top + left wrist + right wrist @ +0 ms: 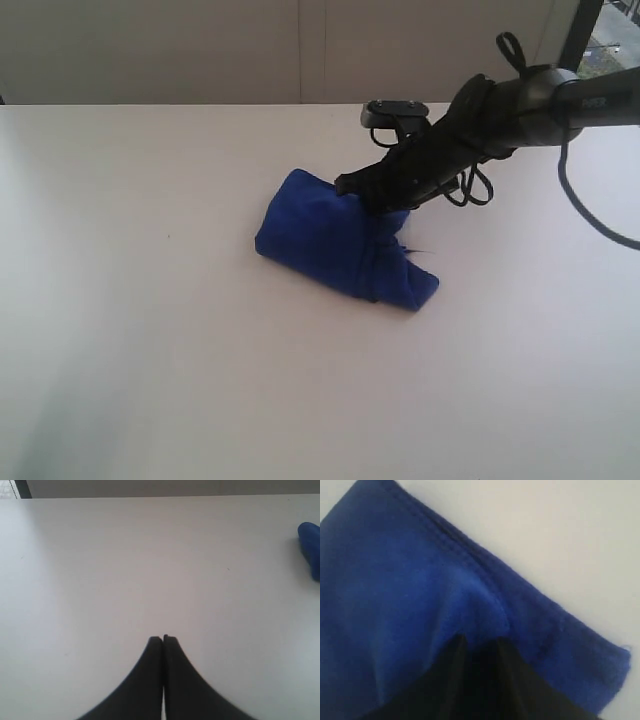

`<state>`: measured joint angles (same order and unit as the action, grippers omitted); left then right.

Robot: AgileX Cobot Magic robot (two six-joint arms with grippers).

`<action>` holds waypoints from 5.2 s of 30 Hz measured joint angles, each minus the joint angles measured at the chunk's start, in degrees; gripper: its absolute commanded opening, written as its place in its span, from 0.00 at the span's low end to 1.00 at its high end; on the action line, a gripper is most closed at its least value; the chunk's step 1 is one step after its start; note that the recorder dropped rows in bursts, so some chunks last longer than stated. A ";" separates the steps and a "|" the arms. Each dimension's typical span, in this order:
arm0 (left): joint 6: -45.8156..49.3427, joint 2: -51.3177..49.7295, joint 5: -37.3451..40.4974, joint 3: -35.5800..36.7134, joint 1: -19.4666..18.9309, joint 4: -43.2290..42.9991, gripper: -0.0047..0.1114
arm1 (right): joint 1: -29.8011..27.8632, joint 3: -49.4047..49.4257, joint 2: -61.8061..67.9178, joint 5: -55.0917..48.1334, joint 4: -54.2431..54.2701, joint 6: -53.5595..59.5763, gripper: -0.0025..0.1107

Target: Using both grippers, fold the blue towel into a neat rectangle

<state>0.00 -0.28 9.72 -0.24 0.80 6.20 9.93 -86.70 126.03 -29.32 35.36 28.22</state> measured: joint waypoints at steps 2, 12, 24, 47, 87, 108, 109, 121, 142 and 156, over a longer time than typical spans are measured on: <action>0.00 0.00 0.00 0.00 0.00 0.00 0.04 | 1.28 0.00 0.00 -0.18 0.00 0.49 0.20; 0.00 0.00 0.00 0.00 0.00 0.00 0.04 | 4.80 -0.68 -3.24 -2.41 1.09 3.55 0.20; 0.00 0.00 0.00 0.00 0.00 0.00 0.04 | 8.85 -0.68 -3.51 -12.16 1.86 9.33 0.20; 0.00 0.00 0.00 0.00 0.00 0.00 0.04 | 0.41 -0.68 -3.40 -0.71 1.97 2.57 0.21; 0.00 0.00 0.00 0.00 0.00 0.00 0.04 | 0.41 -0.68 1.70 6.05 2.25 0.30 0.29; 0.00 0.00 0.00 0.00 0.00 0.00 0.04 | 0.41 -0.71 2.66 6.79 3.06 0.30 0.02; 0.00 0.00 0.00 0.00 0.00 0.00 0.04 | 0.41 -0.71 2.66 6.79 3.06 0.30 0.02; 0.00 0.00 0.00 0.00 0.00 0.00 0.04 | 0.41 -0.71 -1.50 6.62 3.06 0.20 0.02; 0.00 0.00 0.00 0.00 0.00 0.00 0.04 | 0.41 2.93 -8.67 -18.99 -11.10 -5.74 0.02; 0.00 0.00 0.00 0.00 0.00 0.00 0.04 | 0.41 7.21 -8.92 -9.32 -11.35 -7.22 0.02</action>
<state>0.00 -0.28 9.72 -0.24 0.80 6.20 10.34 -79.49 117.11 -38.64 24.02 21.01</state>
